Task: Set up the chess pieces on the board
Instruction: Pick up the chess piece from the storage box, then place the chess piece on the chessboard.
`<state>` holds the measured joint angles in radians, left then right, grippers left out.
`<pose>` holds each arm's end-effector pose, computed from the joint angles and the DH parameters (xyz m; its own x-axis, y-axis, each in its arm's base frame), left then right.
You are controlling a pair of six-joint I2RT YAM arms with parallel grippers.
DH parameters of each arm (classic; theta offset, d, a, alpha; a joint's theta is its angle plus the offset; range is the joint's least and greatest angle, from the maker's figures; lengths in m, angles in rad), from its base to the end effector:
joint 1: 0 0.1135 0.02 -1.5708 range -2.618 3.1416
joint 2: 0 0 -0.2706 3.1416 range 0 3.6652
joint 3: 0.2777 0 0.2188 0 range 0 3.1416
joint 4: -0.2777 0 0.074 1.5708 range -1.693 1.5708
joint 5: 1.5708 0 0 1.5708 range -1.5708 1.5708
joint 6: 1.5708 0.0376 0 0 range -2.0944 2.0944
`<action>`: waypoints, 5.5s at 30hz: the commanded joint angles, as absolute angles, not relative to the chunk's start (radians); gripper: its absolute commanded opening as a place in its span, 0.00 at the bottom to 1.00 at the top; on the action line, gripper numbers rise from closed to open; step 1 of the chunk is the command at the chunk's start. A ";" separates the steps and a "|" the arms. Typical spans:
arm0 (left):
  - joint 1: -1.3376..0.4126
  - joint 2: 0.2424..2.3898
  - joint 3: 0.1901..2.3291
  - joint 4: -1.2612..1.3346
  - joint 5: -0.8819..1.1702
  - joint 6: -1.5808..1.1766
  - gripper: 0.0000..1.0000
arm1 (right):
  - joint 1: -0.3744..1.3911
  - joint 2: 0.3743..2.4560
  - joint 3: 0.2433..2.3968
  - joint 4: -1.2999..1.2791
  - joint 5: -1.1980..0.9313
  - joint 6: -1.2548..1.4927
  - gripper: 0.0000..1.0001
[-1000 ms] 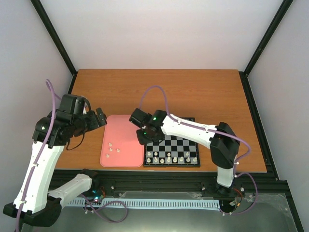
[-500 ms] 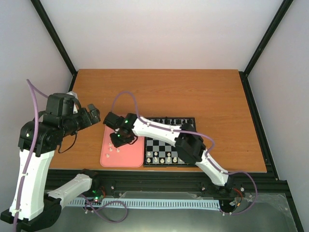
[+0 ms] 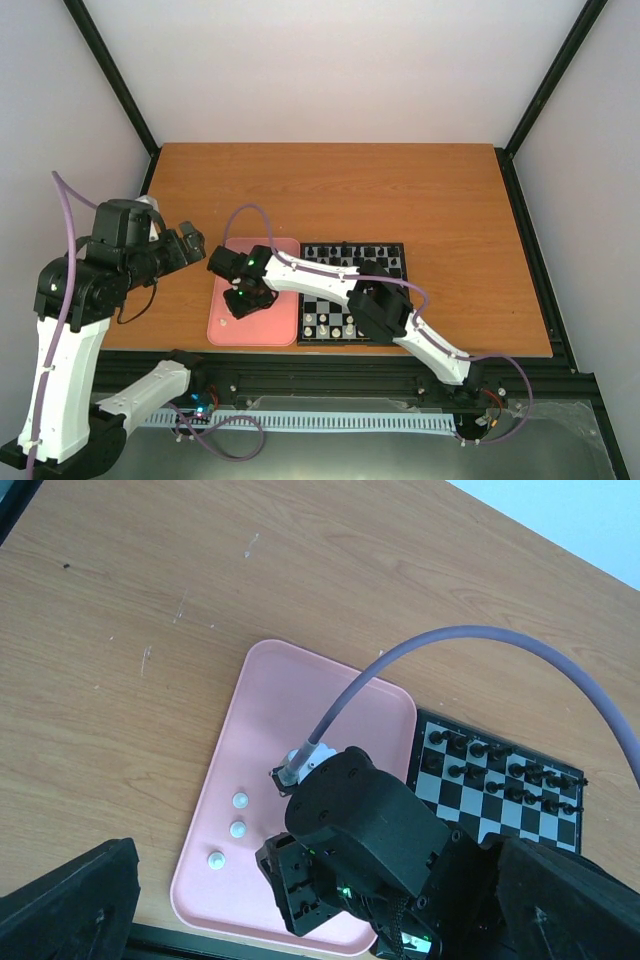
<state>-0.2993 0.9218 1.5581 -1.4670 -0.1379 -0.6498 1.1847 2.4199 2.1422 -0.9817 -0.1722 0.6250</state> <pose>0.0637 -0.0142 0.4202 -0.6849 -0.4158 -0.5983 -0.2649 0.9071 -0.3272 0.1733 0.4433 0.1866 -0.8363 -0.5265 -0.1530 -0.5464 0.7774 0.3115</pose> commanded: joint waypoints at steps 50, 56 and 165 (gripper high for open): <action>-0.299 0.914 1.509 -1.432 -0.118 -0.649 1.00 | 1.145 2.229 2.100 -1.080 0.000 0.619 0.03; -0.299 0.916 1.501 -1.418 -0.109 -0.645 1.00 | 1.088 1.978 1.768 -1.044 0.068 0.653 0.03; -0.299 0.896 1.380 -1.364 -0.069 -0.657 1.00 | 1.058 1.688 1.202 -0.951 0.099 0.792 0.42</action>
<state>-0.2993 0.9047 1.3766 -1.3834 -0.0738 -0.6506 1.0557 1.7279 1.1721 -0.9203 0.0498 0.7734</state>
